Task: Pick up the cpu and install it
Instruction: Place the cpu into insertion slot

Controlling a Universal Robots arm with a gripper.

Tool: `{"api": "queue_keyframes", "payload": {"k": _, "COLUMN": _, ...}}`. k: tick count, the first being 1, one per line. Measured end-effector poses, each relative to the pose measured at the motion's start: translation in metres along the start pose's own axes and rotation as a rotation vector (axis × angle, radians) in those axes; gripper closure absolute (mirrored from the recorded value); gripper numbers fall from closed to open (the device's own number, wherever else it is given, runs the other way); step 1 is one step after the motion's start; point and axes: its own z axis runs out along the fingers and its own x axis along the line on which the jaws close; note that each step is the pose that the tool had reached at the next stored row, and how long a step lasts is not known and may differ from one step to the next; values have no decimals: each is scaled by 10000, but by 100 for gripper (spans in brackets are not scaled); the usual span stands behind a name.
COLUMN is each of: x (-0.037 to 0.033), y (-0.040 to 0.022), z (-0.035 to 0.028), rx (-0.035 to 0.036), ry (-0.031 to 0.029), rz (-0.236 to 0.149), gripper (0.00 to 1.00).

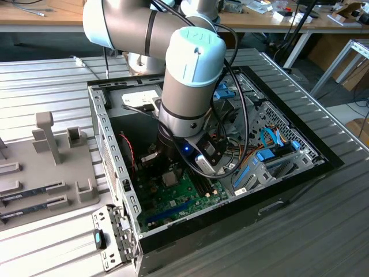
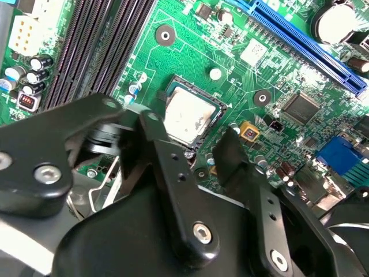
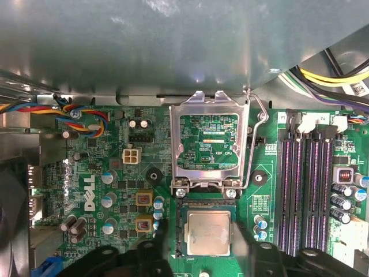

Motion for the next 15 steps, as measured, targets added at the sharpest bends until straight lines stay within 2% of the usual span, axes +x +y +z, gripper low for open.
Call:
{"api": "queue_keyframes", "payload": {"k": 1, "x": 0, "y": 0, "z": 0, "rx": 0, "ry": 0, "rz": 0, "gripper": 44}}
{"api": "queue_keyframes", "payload": {"k": 2, "x": 0, "y": 0, "z": 0, "rx": 0, "ry": 0, "rz": 0, "gripper": 37}}
{"api": "queue_keyframes", "payload": {"k": 5, "x": -2, "y": -1, "z": 0, "rx": 0, "ry": 0, "rz": -1, "gripper": 37}}
{"api": "queue_keyframes", "payload": {"k": 10, "x": -92, "y": -3, "z": 0, "rx": 0, "ry": -2, "rz": -48, "gripper": 37}}
{"api": "queue_keyframes", "payload": {"k": 13, "x": -103, "y": -3, "z": 0, "rx": 1, "ry": -2, "rz": -58, "gripper": 38}}
{"api": "queue_keyframes", "payload": {"k": 14, "x": -104, "y": -2, "z": 0, "rx": 0, "ry": -2, "rz": -58, "gripper": 46}}
{"api": "queue_keyframes", "payload": {"k": 15, "x": -104, "y": -2, "z": 0, "rx": 0, "ry": -2, "rz": -59, "gripper": 46}}
